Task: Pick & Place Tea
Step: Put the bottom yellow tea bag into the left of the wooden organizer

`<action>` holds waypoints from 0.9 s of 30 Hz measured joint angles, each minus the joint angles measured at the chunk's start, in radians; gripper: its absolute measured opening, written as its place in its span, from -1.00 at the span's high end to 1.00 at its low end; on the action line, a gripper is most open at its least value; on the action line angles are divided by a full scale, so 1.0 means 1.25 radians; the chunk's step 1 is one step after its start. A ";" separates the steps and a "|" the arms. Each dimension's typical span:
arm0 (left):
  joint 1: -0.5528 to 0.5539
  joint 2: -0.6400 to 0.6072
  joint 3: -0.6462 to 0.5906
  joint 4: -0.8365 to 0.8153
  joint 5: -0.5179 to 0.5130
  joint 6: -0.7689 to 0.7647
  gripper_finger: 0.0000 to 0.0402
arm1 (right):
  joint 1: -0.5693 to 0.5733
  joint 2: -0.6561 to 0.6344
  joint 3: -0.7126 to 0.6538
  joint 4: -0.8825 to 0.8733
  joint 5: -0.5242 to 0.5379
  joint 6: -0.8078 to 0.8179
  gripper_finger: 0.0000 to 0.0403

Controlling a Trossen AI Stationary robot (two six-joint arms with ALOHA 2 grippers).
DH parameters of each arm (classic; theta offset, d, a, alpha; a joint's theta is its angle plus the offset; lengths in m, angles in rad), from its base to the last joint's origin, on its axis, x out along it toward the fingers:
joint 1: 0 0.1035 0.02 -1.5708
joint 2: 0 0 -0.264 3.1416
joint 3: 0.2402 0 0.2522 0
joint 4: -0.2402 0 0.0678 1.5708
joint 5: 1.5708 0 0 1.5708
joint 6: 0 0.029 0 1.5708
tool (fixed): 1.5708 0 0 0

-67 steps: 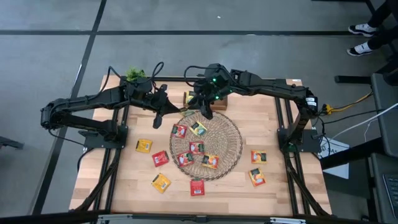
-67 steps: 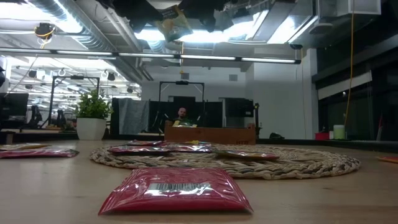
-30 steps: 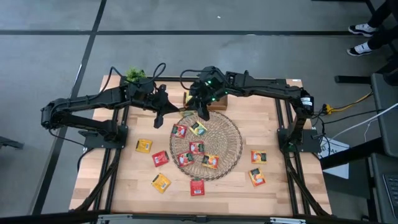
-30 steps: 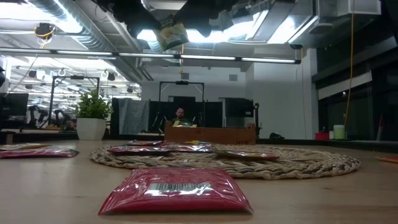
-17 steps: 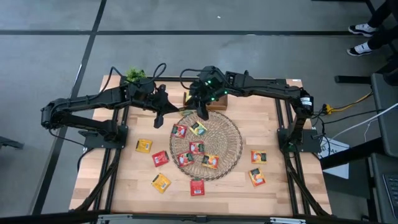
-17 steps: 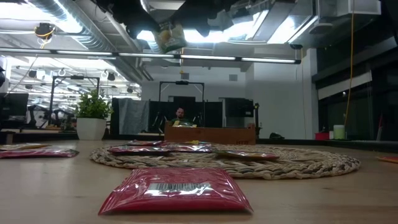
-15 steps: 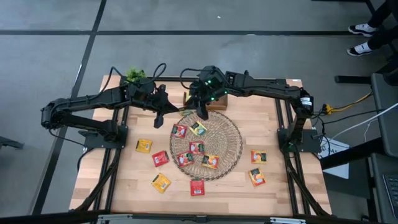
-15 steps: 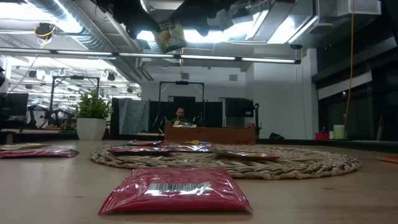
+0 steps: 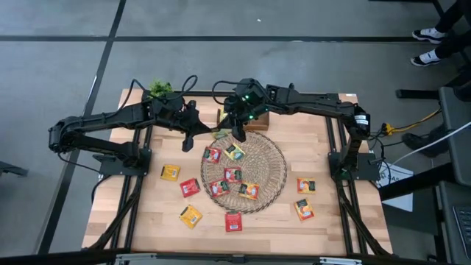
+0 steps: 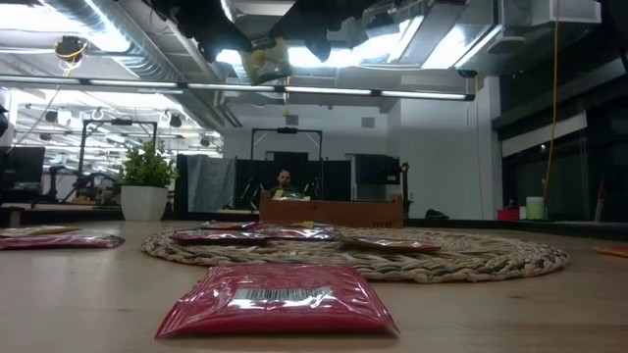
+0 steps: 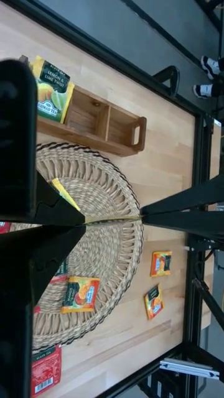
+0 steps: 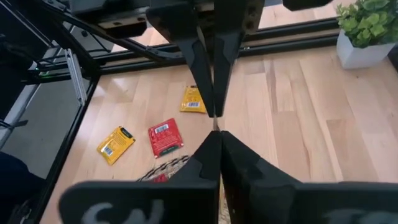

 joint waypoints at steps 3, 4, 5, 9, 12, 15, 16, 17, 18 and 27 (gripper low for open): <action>0.000 0.000 0.000 -0.001 0.000 0.000 0.99 | 0.000 0.003 0.000 0.000 0.000 0.000 0.98; 0.000 0.000 0.000 -0.001 -0.001 -0.001 0.99 | 0.000 0.005 0.000 -0.002 0.000 0.000 0.98; 0.000 0.000 0.000 0.001 -0.001 -0.003 0.98 | 0.000 0.005 0.000 -0.005 0.000 0.001 0.98; 0.000 0.000 0.000 0.001 -0.005 -0.010 0.94 | 0.000 0.005 0.000 -0.011 0.014 0.001 0.98; 0.000 0.000 0.000 0.001 -0.012 -0.022 0.94 | -0.002 0.005 0.000 -0.025 0.039 0.001 0.99; 0.000 -0.002 0.000 -0.002 -0.013 -0.024 0.94 | -0.011 0.005 0.000 -0.043 0.046 0.002 0.99; 0.000 -0.005 0.000 -0.003 -0.013 -0.024 0.94 | -0.015 0.005 0.000 -0.046 0.048 0.002 0.99; 0.000 -0.006 0.000 -0.002 -0.014 -0.024 0.93 | -0.019 0.005 0.000 -0.048 0.048 0.002 0.99; 0.000 -0.007 0.000 -0.004 -0.014 -0.024 0.93 | -0.023 0.005 0.000 -0.048 0.049 0.002 0.99; 0.001 -0.050 0.000 -0.038 -0.050 -0.027 0.92 | -0.079 0.005 0.000 -0.049 0.052 0.002 0.99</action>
